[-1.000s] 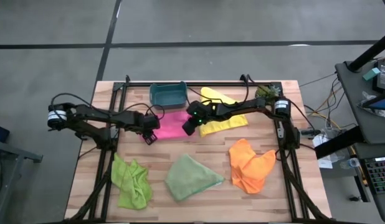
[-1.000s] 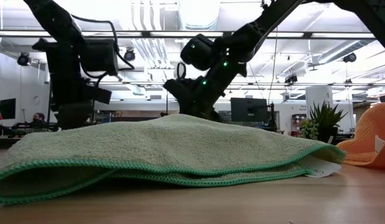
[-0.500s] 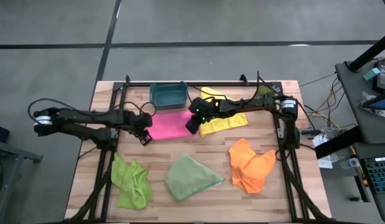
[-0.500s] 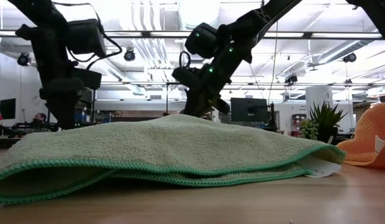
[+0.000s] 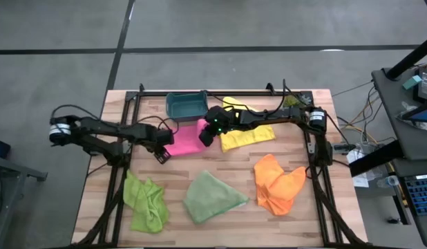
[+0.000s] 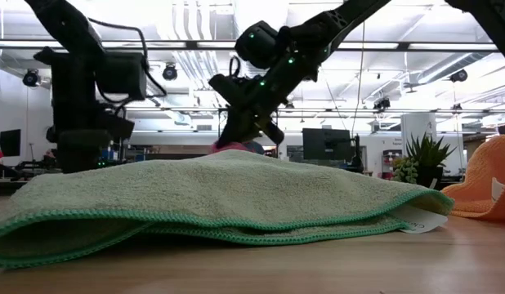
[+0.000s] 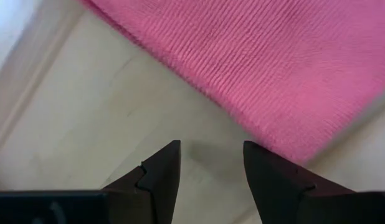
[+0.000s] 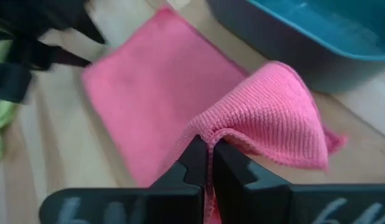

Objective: Fold microfiber towels
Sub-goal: Fold the pink microfiber towel

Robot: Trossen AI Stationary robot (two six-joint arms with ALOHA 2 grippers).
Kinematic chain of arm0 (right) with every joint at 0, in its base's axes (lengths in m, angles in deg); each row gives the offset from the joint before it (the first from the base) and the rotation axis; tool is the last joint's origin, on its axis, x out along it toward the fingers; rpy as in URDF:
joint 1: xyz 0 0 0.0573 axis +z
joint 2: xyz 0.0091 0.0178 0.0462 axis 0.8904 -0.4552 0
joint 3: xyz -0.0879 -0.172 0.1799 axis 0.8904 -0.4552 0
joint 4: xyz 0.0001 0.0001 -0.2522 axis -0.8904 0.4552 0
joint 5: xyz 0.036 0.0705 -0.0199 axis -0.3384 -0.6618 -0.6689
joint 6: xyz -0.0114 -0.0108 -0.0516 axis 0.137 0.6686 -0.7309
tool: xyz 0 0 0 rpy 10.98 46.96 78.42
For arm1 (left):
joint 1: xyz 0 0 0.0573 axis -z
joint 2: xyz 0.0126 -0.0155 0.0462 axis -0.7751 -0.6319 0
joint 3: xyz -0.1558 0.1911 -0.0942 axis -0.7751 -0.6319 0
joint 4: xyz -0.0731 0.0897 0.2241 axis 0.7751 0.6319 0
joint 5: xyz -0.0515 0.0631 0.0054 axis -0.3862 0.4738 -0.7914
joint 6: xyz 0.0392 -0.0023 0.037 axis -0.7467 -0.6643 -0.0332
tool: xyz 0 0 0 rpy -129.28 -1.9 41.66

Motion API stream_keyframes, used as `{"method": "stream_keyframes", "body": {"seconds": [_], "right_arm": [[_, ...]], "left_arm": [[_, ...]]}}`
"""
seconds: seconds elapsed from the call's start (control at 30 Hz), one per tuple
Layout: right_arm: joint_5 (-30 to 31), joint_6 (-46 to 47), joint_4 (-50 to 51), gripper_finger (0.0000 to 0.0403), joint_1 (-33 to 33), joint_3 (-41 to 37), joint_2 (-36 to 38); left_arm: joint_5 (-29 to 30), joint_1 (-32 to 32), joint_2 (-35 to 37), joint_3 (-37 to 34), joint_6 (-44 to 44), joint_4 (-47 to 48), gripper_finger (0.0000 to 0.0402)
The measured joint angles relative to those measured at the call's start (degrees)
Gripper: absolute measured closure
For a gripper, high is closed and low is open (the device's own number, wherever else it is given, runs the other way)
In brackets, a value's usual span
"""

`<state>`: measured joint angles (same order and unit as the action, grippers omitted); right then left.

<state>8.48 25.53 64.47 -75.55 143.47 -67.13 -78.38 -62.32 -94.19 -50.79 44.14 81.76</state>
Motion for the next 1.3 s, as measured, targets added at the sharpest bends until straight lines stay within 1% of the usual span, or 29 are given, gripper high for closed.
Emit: {"method": "stream_keyframes", "body": {"seconds": [0.13, 0.2, 0.3, 0.5, 0.83, 0.97, 1.17, 1.3], "right_arm": [[-2.63, 0.05, -2.02, 0.0394, 0.22, 2.14, -2.25], [-2.92, 0.54, -2.32, 0.0394, 0.39, 3.45, -3.46], [-2.90, 0.57, -2.88, 0.0394, 0.50, 5.10, -5.25], [-2.92, 0.57, -7.09, 0.0394, 0.63, 5.85, -6.31], [-2.92, 1.08, -13.32, 0.0394, 1.23, 5.79, -7.23], [-2.95, 2.28, -15.53, 0.0394, 1.77, 7.34, -10.58], [-2.98, 3.50, -17.30, 0.0394, 2.13, 12.45, -15.83], [-4.92, 3.50, -17.08, 0.0394, 2.48, 15.78, -18.47]], "left_arm": [[-0.59, 0.04, -2.93, 0.30, -1.78, -2.14, 0.0242], [-0.93, 0.00, -3.30, 0.76, -2.57, -3.03, 0.0242], [-0.96, 0.00, -2.40, 0.86, -2.92, -3.13, 0.0242], [-1.96, 0.07, 0.88, 0.57, -2.94, -3.78, 0.0242], [-2.00, 0.04, 1.75, 0.32, -3.00, -4.25, 0.0242], [-1.98, 0.04, 1.78, 0.27, -3.01, -5.17, 0.0242], [-1.98, 0.00, 1.77, 0.10, -3.29, -5.30, 0.0242], [-1.96, 0.00, 1.78, 0.05, -3.42, -5.15, 0.0242]]}}
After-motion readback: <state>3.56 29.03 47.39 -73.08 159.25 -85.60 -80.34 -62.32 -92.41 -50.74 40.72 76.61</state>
